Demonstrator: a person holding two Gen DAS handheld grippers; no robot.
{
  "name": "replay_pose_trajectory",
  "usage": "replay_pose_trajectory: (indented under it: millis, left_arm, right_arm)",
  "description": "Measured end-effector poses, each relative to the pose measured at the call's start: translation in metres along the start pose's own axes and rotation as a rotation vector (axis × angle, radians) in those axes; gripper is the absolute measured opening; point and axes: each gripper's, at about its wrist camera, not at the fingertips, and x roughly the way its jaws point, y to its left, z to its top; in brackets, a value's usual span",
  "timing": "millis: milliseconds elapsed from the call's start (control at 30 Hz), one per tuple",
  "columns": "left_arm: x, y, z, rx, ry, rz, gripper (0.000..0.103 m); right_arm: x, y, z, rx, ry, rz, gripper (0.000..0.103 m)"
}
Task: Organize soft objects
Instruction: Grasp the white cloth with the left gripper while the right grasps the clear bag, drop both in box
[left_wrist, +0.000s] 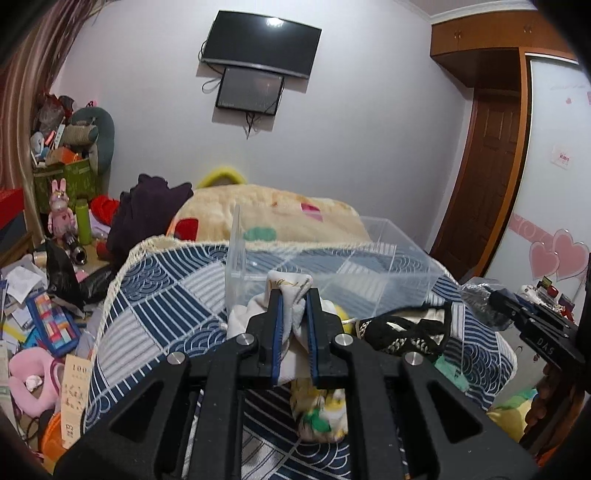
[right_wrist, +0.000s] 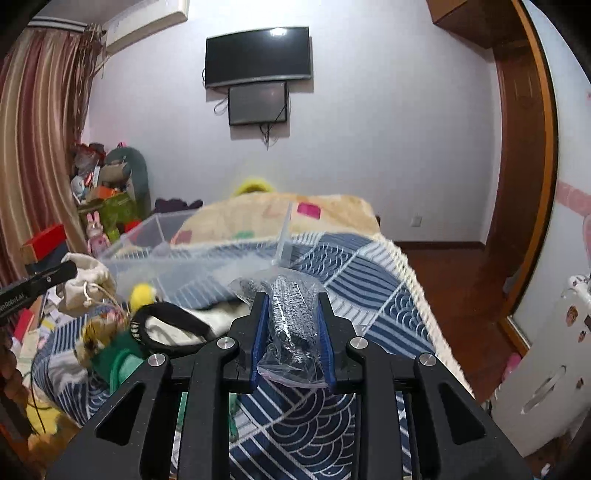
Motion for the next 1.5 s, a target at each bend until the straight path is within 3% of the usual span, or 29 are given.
replay_pose_trajectory:
  millis: [433, 767, 1000, 1500]
  left_arm:
    - [0.001, -0.002, 0.046, 0.031, -0.094, -0.023, 0.011]
    - [0.028, 0.009, 0.066, 0.009, -0.093, -0.012, 0.011]
    - [0.065, 0.014, 0.068, 0.018, -0.025, 0.016, 0.011]
    - [0.129, 0.003, 0.048, 0.065, 0.228, 0.005, 0.011]
  right_arm:
    - [0.01, 0.025, 0.041, -0.053, -0.092, 0.046, 0.023]
    - [0.041, 0.041, 0.057, -0.07, -0.073, 0.098, 0.023]
    - [0.077, 0.044, 0.061, -0.077, 0.015, 0.128, 0.023]
    - [0.128, 0.059, 0.048, -0.193, 0.234, 0.155, 0.023]
